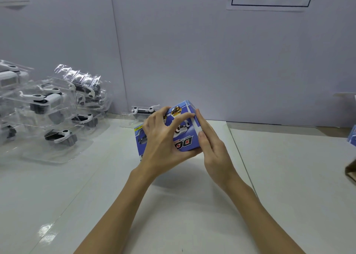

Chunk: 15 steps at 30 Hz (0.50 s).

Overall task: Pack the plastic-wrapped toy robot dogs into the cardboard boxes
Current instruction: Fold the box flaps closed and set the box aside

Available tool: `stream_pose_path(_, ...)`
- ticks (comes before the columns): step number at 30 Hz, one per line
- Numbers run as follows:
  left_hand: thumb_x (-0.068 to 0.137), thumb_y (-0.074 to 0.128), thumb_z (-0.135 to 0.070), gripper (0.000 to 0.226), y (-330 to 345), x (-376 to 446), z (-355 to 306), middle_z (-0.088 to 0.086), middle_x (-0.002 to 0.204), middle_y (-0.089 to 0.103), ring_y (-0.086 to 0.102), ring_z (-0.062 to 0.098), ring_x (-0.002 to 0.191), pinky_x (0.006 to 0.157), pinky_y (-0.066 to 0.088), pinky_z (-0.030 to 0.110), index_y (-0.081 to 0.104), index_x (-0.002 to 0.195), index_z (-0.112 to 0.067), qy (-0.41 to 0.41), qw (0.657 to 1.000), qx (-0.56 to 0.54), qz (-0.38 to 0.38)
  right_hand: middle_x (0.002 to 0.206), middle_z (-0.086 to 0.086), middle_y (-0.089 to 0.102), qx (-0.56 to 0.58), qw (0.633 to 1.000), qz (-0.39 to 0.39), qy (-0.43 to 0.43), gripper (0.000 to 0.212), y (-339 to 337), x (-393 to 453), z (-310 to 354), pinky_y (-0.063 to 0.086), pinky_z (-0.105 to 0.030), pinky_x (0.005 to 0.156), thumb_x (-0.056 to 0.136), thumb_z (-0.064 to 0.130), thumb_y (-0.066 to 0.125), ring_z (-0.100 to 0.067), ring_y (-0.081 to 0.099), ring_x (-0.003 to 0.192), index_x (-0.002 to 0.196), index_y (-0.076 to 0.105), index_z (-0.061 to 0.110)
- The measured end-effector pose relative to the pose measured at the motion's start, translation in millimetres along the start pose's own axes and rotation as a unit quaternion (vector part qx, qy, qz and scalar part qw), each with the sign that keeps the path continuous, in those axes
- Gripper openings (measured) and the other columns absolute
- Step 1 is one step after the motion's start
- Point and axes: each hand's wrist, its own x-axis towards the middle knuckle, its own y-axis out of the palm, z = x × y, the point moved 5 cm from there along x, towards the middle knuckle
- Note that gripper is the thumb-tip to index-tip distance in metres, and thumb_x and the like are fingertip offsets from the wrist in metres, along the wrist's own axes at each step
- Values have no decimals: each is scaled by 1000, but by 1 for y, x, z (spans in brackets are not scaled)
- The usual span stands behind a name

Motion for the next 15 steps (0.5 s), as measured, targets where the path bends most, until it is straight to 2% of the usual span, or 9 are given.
stream_pose_path(5, 72, 74, -70, 79, 0, 1, 4, 7, 152, 40, 34, 29, 144, 115, 30, 55, 48, 141, -45, -2, 1000, -11, 9, 166, 14, 32, -34, 999, 2, -25, 52, 5, -3, 0, 53, -29, 106, 111, 37, 34, -11, 35, 152, 163, 27, 35)
stream_pose_path(9, 74, 72, -71, 80, 0, 0, 4, 8, 153, 40, 34, 28, 144, 116, 30, 56, 43, 145, -48, 5, 1000, -8, 7, 170, 17, 21, -97, 994, 12, -42, 54, 4, -5, 3, 54, -21, 101, 107, 46, 38, 2, 33, 149, 159, 23, 50)
stream_pose_path(12, 74, 68, -80, 79, 1, 0, 3, 8, 152, 41, 36, 28, 144, 116, 29, 55, 47, 142, -46, 8, 1000, -6, 2, 164, 8, 38, 27, 1000, -12, -9, 53, 3, -4, 1, 56, -22, 96, 108, 30, 45, -10, 45, 146, 159, 35, 37)
stream_pose_path(14, 74, 66, -82, 78, 2, 0, 3, 9, 152, 42, 36, 28, 143, 115, 30, 56, 48, 140, -45, 8, 1000, -7, 2, 158, 3, 49, 66, 997, -27, 15, 48, -1, -1, -1, 59, -33, 97, 110, 18, 48, -19, 53, 141, 157, 44, 28)
stream_pose_path(15, 74, 69, -80, 77, 2, 0, 4, 9, 152, 42, 36, 29, 143, 115, 30, 56, 49, 139, -45, 9, 1000, -6, 1, 155, 2, 53, 64, 997, -27, 23, 47, -3, 1, -1, 60, -39, 98, 109, 19, 51, -21, 55, 139, 155, 47, 27)
